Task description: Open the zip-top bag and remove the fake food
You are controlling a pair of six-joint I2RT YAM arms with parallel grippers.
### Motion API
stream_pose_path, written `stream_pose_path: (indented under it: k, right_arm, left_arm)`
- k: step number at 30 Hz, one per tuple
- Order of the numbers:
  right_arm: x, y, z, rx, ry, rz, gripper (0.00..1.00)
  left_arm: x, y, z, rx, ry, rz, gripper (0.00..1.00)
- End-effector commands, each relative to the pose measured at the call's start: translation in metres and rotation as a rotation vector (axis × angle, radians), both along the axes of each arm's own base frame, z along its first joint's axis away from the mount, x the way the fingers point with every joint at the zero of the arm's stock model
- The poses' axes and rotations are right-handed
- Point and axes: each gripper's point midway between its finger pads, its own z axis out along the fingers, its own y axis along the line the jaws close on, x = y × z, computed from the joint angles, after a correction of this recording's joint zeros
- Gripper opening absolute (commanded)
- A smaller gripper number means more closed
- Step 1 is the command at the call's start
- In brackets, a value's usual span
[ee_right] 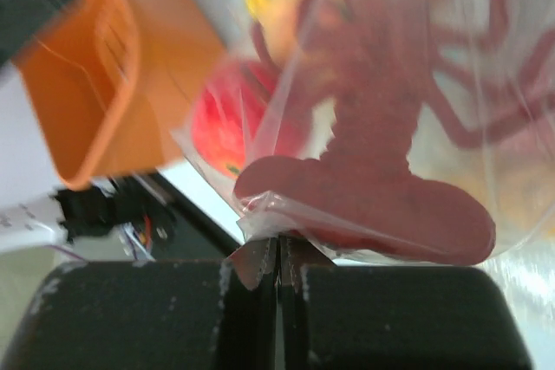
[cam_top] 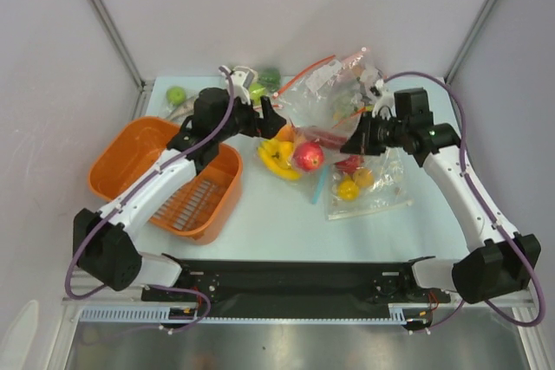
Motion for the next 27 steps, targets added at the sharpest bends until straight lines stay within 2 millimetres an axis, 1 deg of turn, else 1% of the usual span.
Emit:
stream_pose_path:
  k: [1, 2, 3, 4, 5, 6, 7, 8, 9, 10, 12, 13, 14, 16, 17, 18, 20, 22, 25, 27]
  right_arm:
    - [-0.055, -0.023, -0.039, -0.133, 0.180, 0.029, 0.00]
    - [-0.060, -0.029, -0.047, -0.161, 0.212, 0.007, 0.00]
    - [-0.068, -0.035, -0.059, -0.189, 0.260, -0.021, 0.00]
    - [-0.075, -0.044, -0.069, -0.230, 0.299, -0.051, 0.00]
    - [-0.078, -0.048, -0.075, -0.246, 0.320, -0.068, 0.00]
    - [-0.086, -0.053, -0.086, -0.260, 0.363, -0.095, 0.00]
    - [-0.091, -0.056, -0.093, -0.268, 0.393, -0.108, 0.00]
    - [-0.096, -0.058, -0.099, -0.273, 0.421, -0.118, 0.00]
    - [-0.102, -0.063, -0.109, -0.300, 0.464, -0.130, 0.00]
    - [-0.106, -0.067, -0.115, -0.323, 0.487, -0.138, 0.03]
    - [-0.109, -0.074, -0.126, -0.362, 0.512, -0.158, 0.05]
    - [-0.114, -0.077, -0.134, -0.375, 0.537, -0.165, 0.12]
    - [-0.115, -0.079, -0.138, -0.380, 0.546, -0.171, 0.23]
    - [-0.118, -0.081, -0.145, -0.385, 0.567, -0.178, 0.34]
    - [-0.116, -0.081, -0.144, -0.382, 0.560, -0.178, 0.49]
    - [-0.116, -0.083, -0.144, -0.392, 0.560, -0.186, 0.57]
    - [-0.115, -0.086, -0.144, -0.401, 0.561, -0.201, 0.69]
    - [-0.113, -0.087, -0.143, -0.398, 0.554, -0.205, 0.74]
    - [-0.113, -0.087, -0.144, -0.392, 0.556, -0.208, 0.76]
    - [-0.113, -0.087, -0.144, -0.393, 0.557, -0.207, 0.76]
  left_arm:
    - [0.001, -0.032, 0.013, -0.079, -0.013, -0.048, 1.00]
    - [0.000, -0.038, 0.008, -0.088, 0.005, -0.064, 1.00]
    - [0.004, -0.045, 0.002, -0.101, 0.011, -0.071, 1.00]
    - [0.003, -0.051, -0.002, -0.114, 0.031, -0.079, 1.00]
    - [0.006, -0.054, -0.006, -0.120, 0.041, -0.078, 1.00]
    - [0.009, -0.058, -0.006, -0.128, 0.042, -0.079, 1.00]
    - [0.015, -0.062, -0.019, -0.121, 0.075, -0.074, 1.00]
    - [0.019, -0.064, -0.023, -0.119, 0.083, -0.071, 1.00]
    - [0.024, -0.067, -0.022, -0.118, 0.088, -0.069, 1.00]
    - [0.029, -0.070, -0.035, -0.104, 0.115, -0.065, 1.00]
    - [0.036, -0.073, -0.042, -0.091, 0.145, -0.055, 1.00]
    - [0.040, -0.076, -0.055, -0.080, 0.173, -0.050, 1.00]
    - [0.043, -0.078, -0.059, -0.080, 0.184, -0.047, 1.00]
    - [0.042, -0.080, -0.071, -0.074, 0.241, -0.043, 1.00]
    - [0.043, -0.080, -0.084, -0.061, 0.282, -0.030, 1.00]
    - [0.045, -0.080, -0.086, -0.063, 0.305, -0.014, 1.00]
    - [0.050, -0.073, -0.099, -0.032, 0.348, 0.049, 1.00]
    - [0.049, -0.068, -0.102, -0.014, 0.363, 0.075, 1.00]
    - [0.046, -0.069, -0.107, -0.014, 0.378, 0.065, 1.00]
    - [0.045, -0.069, -0.114, -0.006, 0.398, 0.069, 1.00]
